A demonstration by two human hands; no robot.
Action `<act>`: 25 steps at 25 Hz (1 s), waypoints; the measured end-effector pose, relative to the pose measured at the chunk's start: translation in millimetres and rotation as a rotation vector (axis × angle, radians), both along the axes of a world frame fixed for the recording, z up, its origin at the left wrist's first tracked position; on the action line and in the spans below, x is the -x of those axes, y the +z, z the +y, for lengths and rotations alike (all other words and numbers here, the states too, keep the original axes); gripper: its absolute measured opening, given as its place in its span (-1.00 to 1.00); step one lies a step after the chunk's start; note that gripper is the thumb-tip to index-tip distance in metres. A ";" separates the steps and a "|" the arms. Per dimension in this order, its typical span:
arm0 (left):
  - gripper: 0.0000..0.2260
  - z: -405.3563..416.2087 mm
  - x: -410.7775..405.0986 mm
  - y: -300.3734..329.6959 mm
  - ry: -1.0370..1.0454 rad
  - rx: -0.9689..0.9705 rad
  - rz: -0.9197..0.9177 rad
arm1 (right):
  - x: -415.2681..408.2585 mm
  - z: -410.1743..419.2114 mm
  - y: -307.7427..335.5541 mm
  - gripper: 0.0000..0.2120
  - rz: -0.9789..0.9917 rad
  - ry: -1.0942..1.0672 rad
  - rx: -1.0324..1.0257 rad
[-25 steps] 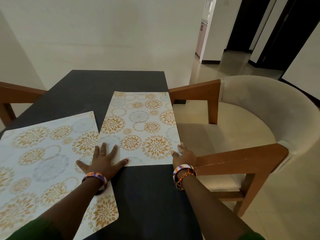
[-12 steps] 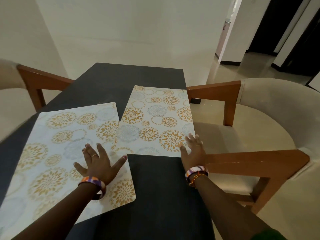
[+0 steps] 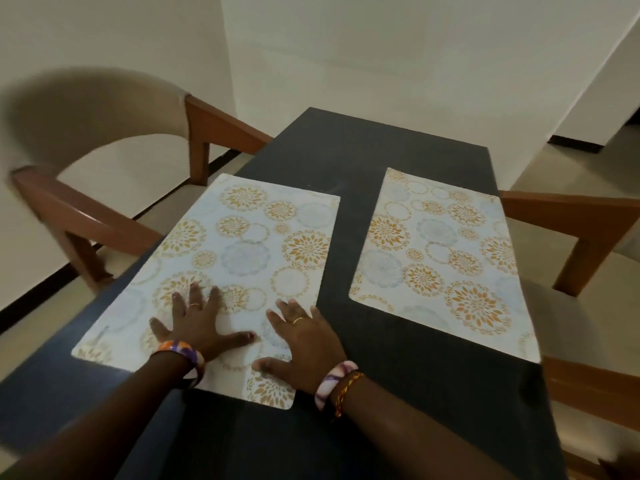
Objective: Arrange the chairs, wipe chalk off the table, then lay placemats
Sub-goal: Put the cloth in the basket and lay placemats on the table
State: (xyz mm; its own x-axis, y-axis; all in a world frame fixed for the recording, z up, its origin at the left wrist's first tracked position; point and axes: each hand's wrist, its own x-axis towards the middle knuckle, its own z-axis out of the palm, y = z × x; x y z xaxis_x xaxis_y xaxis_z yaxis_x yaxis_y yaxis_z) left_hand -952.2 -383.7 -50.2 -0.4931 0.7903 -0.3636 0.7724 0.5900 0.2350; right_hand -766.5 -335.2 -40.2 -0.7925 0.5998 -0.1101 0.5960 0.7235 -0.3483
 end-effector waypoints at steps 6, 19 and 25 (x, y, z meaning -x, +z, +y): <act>-0.54 35.1 95.7 10.5 -0.254 -0.128 0.037 | 87.4 14.9 -2.5 0.03 -0.299 -0.215 0.091; -0.42 132.7 149.7 17.5 -0.099 -0.157 -0.013 | 96.1 138.4 13.7 0.12 -0.402 -0.431 0.294; -0.51 141.3 141.5 19.0 -0.092 -0.172 0.063 | 95.2 159.1 13.2 0.11 -0.420 -0.434 0.285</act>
State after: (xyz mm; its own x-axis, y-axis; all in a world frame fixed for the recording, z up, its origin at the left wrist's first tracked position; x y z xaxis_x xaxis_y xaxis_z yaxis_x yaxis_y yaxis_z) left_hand -1093.7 -242.3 -31.2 -0.4332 0.8810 -0.1903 0.8376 0.4714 0.2761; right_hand -861.7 -176.2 -27.0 -0.3406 0.7562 -0.5587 0.9392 0.3012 -0.1649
